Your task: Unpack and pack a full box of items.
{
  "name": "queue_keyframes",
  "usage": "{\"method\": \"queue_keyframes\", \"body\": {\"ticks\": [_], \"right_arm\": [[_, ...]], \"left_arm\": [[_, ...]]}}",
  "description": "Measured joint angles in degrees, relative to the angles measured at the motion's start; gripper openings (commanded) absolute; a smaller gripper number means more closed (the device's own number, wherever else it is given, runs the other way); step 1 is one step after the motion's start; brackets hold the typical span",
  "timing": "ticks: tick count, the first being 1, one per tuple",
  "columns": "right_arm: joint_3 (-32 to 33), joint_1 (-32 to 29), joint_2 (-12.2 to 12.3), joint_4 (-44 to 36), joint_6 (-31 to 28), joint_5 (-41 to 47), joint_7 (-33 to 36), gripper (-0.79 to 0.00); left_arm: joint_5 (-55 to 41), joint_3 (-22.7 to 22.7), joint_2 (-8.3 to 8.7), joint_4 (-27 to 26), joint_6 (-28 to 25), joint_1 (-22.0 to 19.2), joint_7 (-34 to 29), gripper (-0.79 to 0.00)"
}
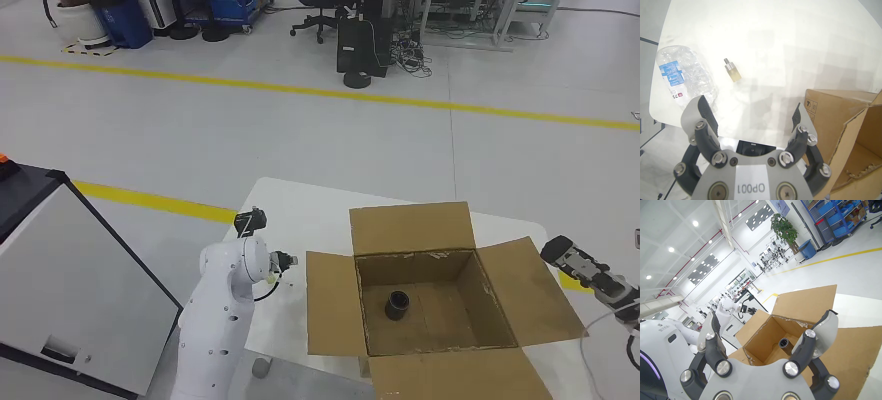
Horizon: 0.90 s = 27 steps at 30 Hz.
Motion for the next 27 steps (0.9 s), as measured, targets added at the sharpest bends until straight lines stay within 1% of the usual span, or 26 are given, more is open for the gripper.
{"method": "queue_keyframes", "body": {"ticks": [8, 10, 12, 14, 17, 19, 22, 27], "right_arm": [[0.0, 0.0, 0.0, 0.0, 0.0, 0.0, 0.0, 0.0], [0.0, 0.0, 0.0, 0.0, 0.0, 0.0, 0.0, 0.0], [0.0, 0.0, 0.0, 0.0, 0.0, 0.0, 0.0, 0.0], [0.0, 0.0, 0.0, 0.0, 0.0, 0.0, 0.0, 0.0], [0.0, 0.0, 0.0, 0.0, 0.0, 0.0, 0.0, 0.0], [0.0, 0.0, 0.0, 0.0, 0.0, 0.0, 0.0, 0.0], [0.0, 0.0, 0.0, 0.0, 0.0, 0.0, 0.0, 0.0], [0.0, 0.0, 0.0, 0.0, 0.0, 0.0, 0.0, 0.0]], "left_arm": [[-0.01, 0.01, 0.0, 0.01, -0.01, 0.02, 0.01, 0.0], [-0.91, 0.21, -0.03, 0.69, -0.46, 0.33, 1.21, 0.0], [-0.94, 0.91, -0.04, 3.07, 0.2, 0.08, 3.73, 0.0], [1.13, 1.88, -0.22, 5.69, 2.09, -1.13, 4.01, 0.0], [0.41, 2.57, -0.48, 8.57, 4.9, -2.91, 4.84, 0.0], [0.73, 2.81, -0.68, 10.68, 7.06, -3.85, 6.76, 0.0], [-0.88, 2.94, -1.24, 15.18, 10.27, -5.72, 9.99, 0.0], [-1.1, 2.48, -2.03, 20.97, 15.59, -7.42, 15.3, 0.0]]}}
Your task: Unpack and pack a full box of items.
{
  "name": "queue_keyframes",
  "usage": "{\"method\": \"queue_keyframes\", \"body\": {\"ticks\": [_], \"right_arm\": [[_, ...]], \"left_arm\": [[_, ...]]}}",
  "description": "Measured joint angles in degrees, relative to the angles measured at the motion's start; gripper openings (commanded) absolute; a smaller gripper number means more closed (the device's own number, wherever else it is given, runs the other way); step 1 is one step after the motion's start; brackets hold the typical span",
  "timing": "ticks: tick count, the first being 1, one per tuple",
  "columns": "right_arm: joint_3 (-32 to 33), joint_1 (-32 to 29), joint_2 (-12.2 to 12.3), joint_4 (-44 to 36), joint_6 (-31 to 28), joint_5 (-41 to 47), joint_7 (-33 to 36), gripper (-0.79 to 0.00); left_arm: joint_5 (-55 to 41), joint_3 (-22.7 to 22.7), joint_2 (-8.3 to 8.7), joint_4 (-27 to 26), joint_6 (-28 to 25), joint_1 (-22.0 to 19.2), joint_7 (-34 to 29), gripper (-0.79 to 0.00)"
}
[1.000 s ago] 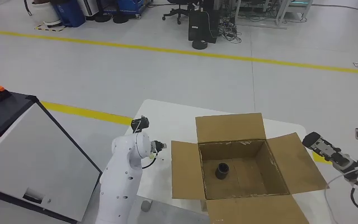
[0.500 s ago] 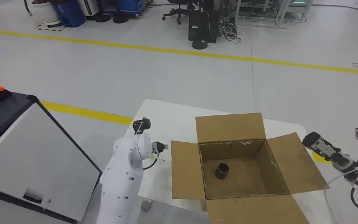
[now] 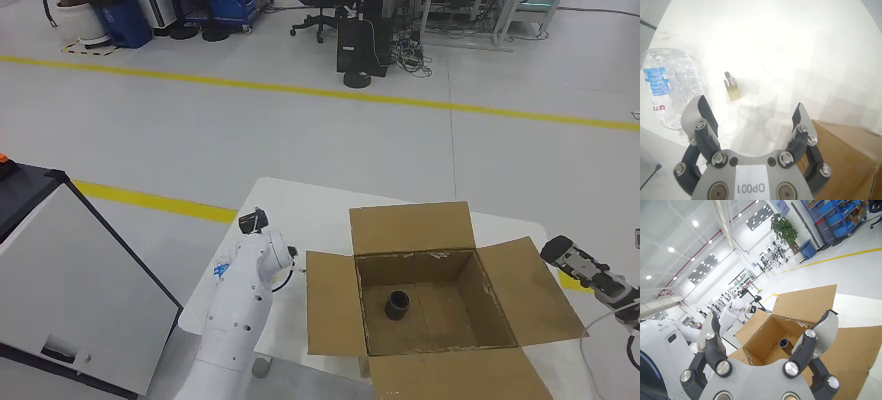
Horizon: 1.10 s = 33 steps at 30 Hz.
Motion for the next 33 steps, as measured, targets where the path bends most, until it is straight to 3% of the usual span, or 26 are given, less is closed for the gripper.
{"method": "queue_keyframes", "body": {"ticks": [13, 18, 20, 21, 22, 24, 25, 27, 33], "right_arm": [[0.0, 0.0, 0.0, 0.0, 0.0, 0.0, 0.0, 0.0], [0.0, 0.0, 0.0, 0.0, 0.0, 0.0, 0.0, 0.0], [0.0, 0.0, 0.0, 0.0, 0.0, 0.0, 0.0, 0.0], [0.0, 0.0, 0.0, 0.0, 0.0, 0.0, 0.0, 0.0], [0.0, 0.0, 0.0, 0.0, 0.0, 0.0, 0.0, 0.0], [0.0, 0.0, 0.0, 0.0, 0.0, 0.0, 0.0, 0.0], [0.0, 0.0, 0.0, 0.0, 0.0, 0.0, 0.0, 0.0], [0.0, 0.0, 0.0, 0.0, 0.0, 0.0, 0.0, 0.0], [0.0, 0.0, 0.0, 0.0, 0.0, 0.0, 0.0, 0.0]], "left_arm": [[0.14, -0.09, -1.36, 11.3, 9.9, -4.08, 9.9, 0.0], [-0.24, 0.0, -1.86, 14.75, 10.69, -5.83, 10.7, 0.0], [-0.35, 0.02, -2.07, 16.0, 11.46, -6.45, 11.47, -0.034], [-0.54, -0.12, -2.15, 16.63, 11.79, -6.74, 11.79, 0.0], [-0.76, -0.27, -2.21, 17.36, 11.97, -7.06, 11.97, -0.025], [-1.07, -0.66, -2.32, 19.04, 12.55, -7.84, 12.56, -0.286], [-1.21, -0.83, -2.37, 19.73, 12.91, -8.16, 12.92, -0.271], [-1.53, -1.11, -2.5, 21.31, 13.81, -8.91, 13.81, 0.0], [-2.74, -1.4, -2.85, 24.99, 14.64, -10.67, 14.64, 0.0]]}}
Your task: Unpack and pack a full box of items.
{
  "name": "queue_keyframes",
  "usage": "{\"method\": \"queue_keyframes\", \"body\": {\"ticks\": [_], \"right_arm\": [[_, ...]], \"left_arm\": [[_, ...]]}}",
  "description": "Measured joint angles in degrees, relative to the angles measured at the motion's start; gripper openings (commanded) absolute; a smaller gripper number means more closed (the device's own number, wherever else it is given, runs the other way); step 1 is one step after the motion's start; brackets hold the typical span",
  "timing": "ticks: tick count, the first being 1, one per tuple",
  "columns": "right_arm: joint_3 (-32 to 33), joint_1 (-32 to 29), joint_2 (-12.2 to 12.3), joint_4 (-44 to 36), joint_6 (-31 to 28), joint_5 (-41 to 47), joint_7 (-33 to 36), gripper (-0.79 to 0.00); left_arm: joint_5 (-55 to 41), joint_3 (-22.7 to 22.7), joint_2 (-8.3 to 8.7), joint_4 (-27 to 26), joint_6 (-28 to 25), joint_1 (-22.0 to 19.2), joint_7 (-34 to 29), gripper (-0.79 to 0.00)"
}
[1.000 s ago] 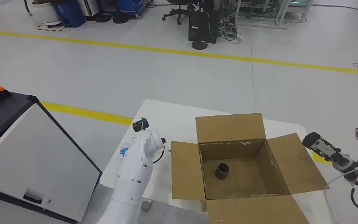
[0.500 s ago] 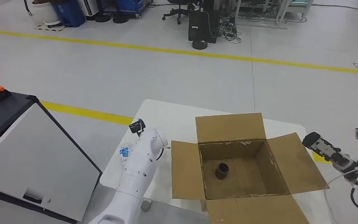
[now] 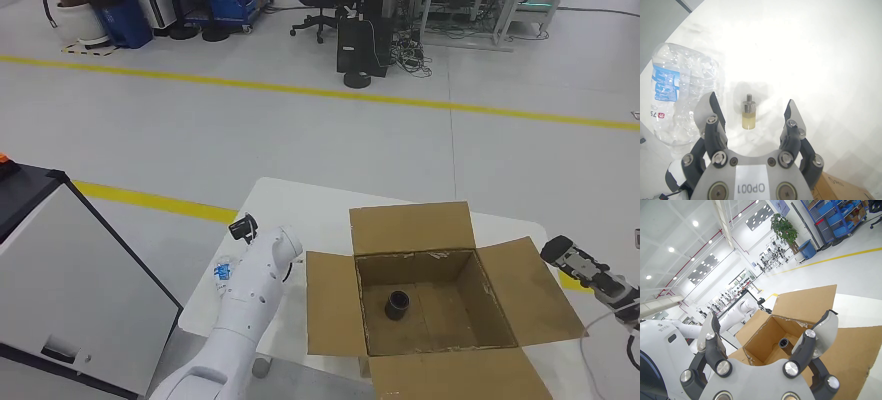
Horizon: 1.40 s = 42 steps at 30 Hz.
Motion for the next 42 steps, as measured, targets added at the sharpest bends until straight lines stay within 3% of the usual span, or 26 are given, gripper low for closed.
{"method": "queue_keyframes", "body": {"ticks": [16, 20, 31, 42], "right_arm": [[0.0, 0.0, 0.0, 0.0, 0.0, 0.0, 0.0, 0.0], [0.0, 0.0, 0.0, 0.0, 0.0, 0.0, 0.0, 0.0], [0.0, 0.0, 0.0, 0.0, 0.0, 0.0, 0.0, 0.0], [0.0, 0.0, 0.0, 0.0, 0.0, 0.0, 0.0, 0.0]], "left_arm": [[-0.02, 0.03, -0.02, 1.48, -0.89, -0.54, -0.69, 0.0], [2.09, 0.93, -0.43, 4.06, 3.06, -0.67, 3.85, 0.0], [-0.81, 2.46, -1.39, 10.57, 2.67, -4.27, 2.65, 0.0], [-3.18, 2.28, -1.64, 13.62, 0.04, -6.39, 0.96, 0.0]]}}
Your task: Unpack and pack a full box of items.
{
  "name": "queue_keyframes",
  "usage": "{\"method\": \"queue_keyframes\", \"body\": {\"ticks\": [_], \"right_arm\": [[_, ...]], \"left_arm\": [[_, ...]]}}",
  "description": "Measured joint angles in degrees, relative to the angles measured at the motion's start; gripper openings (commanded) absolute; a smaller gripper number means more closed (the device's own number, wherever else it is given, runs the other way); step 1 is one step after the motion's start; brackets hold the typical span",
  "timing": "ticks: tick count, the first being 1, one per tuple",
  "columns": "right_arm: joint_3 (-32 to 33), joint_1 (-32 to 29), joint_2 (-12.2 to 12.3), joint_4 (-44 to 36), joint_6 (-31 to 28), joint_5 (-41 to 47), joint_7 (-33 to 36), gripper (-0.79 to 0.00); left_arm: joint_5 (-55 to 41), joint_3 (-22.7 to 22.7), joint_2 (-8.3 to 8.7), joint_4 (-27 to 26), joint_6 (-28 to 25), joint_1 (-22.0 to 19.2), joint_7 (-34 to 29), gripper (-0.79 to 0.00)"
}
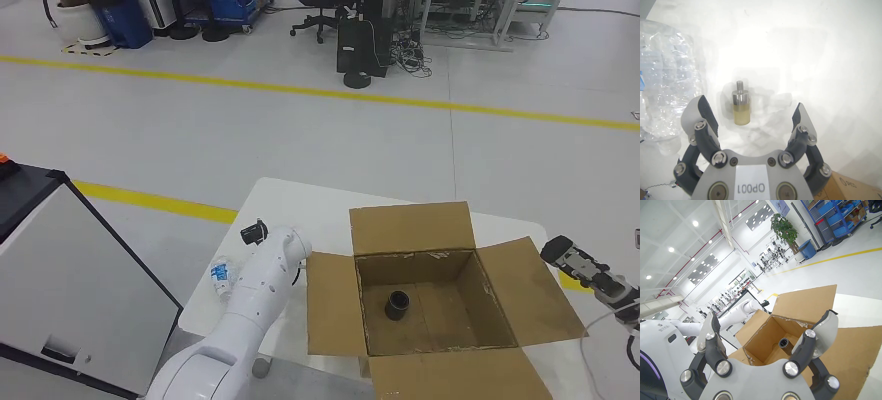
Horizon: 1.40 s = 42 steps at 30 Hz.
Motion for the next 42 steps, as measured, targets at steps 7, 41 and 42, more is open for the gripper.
{"method": "queue_keyframes", "body": {"ticks": [7, 41, 42], "right_arm": [[0.0, 0.0, 0.0, 0.0, 0.0, 0.0, 0.0, 0.0], [0.0, 0.0, 0.0, 0.0, 0.0, 0.0, 0.0, 0.0], [0.0, 0.0, 0.0, 0.0, 0.0, 0.0, 0.0, 0.0]], "left_arm": [[-0.95, -0.46, 0.03, 0.79, 0.81, -0.5, 1.97, -0.089], [-3.24, -0.76, 0.45, 3.0, 2.32, -2.13, 2.55, -0.354], [-3.14, -0.68, 0.46, 2.96, 2.27, -2.11, 2.32, -0.326]]}}
